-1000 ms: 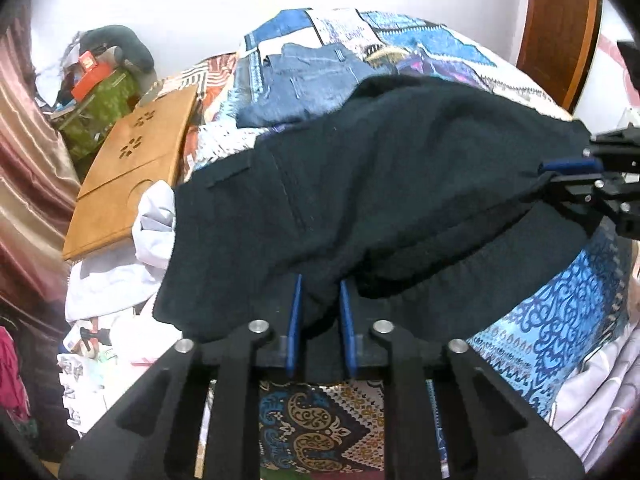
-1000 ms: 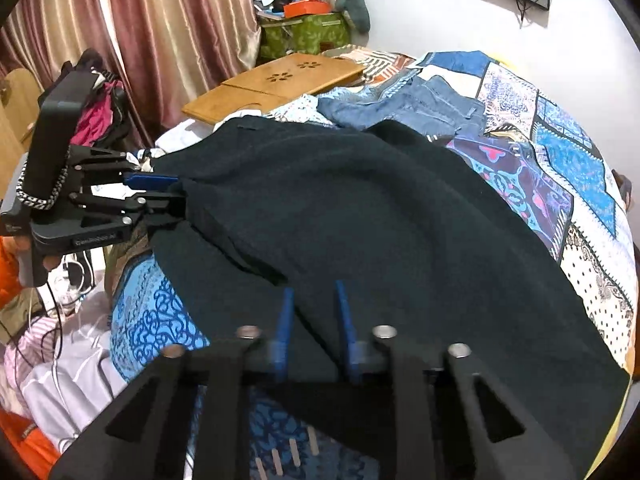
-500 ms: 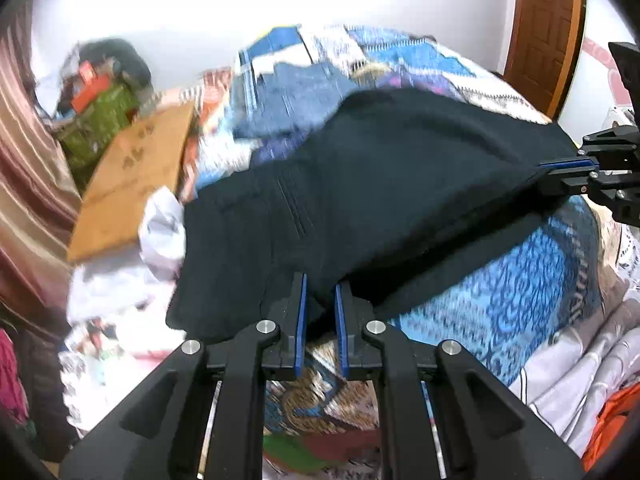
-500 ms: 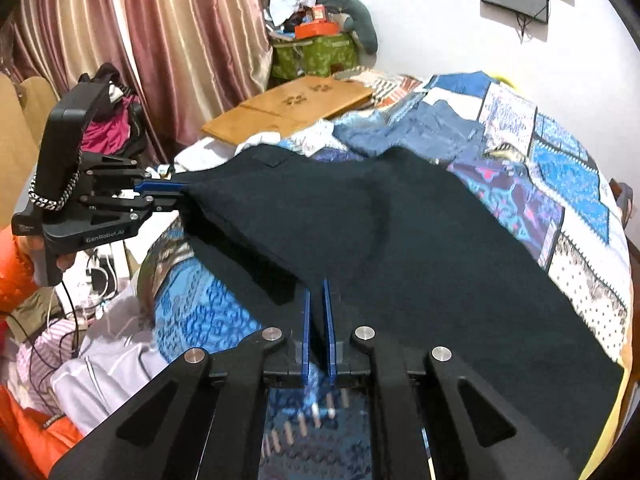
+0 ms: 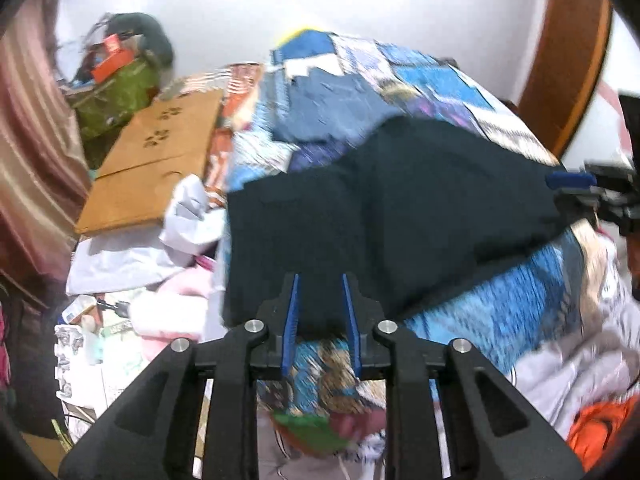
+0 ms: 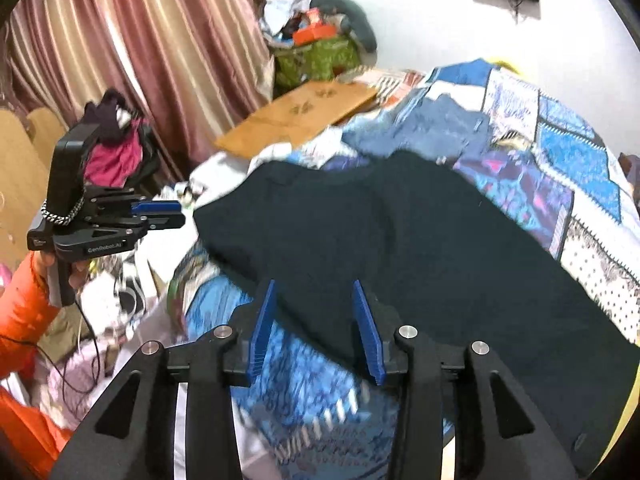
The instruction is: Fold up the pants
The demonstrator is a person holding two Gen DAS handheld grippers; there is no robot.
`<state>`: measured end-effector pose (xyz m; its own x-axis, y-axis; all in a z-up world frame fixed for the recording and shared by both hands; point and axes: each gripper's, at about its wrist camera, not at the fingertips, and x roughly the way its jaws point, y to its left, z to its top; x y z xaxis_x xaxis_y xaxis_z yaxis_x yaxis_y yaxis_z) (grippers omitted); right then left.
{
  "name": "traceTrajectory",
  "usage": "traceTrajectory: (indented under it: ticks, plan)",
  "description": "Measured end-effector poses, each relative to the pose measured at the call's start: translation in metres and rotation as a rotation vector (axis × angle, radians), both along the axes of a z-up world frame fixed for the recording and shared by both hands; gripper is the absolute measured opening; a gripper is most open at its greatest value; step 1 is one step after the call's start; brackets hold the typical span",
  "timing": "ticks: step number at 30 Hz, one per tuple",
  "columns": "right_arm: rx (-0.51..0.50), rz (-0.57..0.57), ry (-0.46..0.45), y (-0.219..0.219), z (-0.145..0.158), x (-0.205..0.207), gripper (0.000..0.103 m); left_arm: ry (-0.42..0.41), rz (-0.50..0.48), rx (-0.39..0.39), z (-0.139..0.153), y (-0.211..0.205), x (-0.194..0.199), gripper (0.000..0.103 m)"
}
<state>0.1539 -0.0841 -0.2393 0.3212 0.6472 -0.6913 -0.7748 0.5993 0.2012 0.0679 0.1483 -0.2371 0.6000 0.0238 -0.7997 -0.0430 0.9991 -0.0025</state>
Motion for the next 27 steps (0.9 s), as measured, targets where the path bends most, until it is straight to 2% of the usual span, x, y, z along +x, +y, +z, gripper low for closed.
traceTrajectory:
  ticks: [2, 5, 6, 8, 10, 12, 17, 20, 23, 25, 27]
  plan:
    - [0.023, -0.034, 0.022, 0.003, -0.002, 0.012, 0.037, 0.012, 0.025, -0.051, -0.006, 0.01, 0.013, 0.025]
    - [0.036, -0.072, 0.073, 0.009, -0.017, 0.027, 0.037, 0.089, 0.041, -0.098, -0.036, 0.014, 0.033, 0.025]
    - [0.009, -0.092, 0.082, 0.014, -0.028, 0.032, 0.037, 0.121, 0.045, -0.092, -0.049, 0.013, 0.037, 0.025]
    - [-0.046, -0.103, 0.116, 0.018, -0.047, 0.035, 0.037, 0.181, 0.067, -0.029, -0.075, 0.01, 0.039, 0.026]
    - [-0.045, -0.101, 0.131, 0.013, -0.059, 0.032, 0.037, 0.163, 0.075, -0.036, -0.088, 0.011, 0.031, 0.028]
    - [-0.057, -0.105, 0.103, 0.003, -0.059, 0.022, 0.037, 0.146, 0.084, -0.023, -0.087, 0.01, 0.024, 0.029]
    - [-0.066, -0.159, 0.097, -0.028, -0.056, 0.014, 0.034, 0.152, 0.086, -0.001, -0.085, 0.01, 0.017, 0.03]
    - [-0.033, -0.201, 0.129, -0.049, -0.055, 0.014, 0.034, 0.163, 0.09, 0.011, -0.079, 0.01, 0.019, 0.033]
    - [-0.011, -0.236, 0.136, -0.067, -0.049, 0.012, 0.037, 0.178, 0.093, 0.019, -0.067, 0.011, 0.022, 0.033]
    - [0.007, -0.281, 0.128, -0.083, -0.043, 0.008, 0.037, 0.167, 0.1, 0.044, -0.055, 0.009, 0.026, 0.034]
    - [0.004, -0.336, 0.105, -0.102, -0.039, 0.006, 0.042, 0.143, 0.094, 0.049, -0.04, 0.005, 0.031, 0.034]
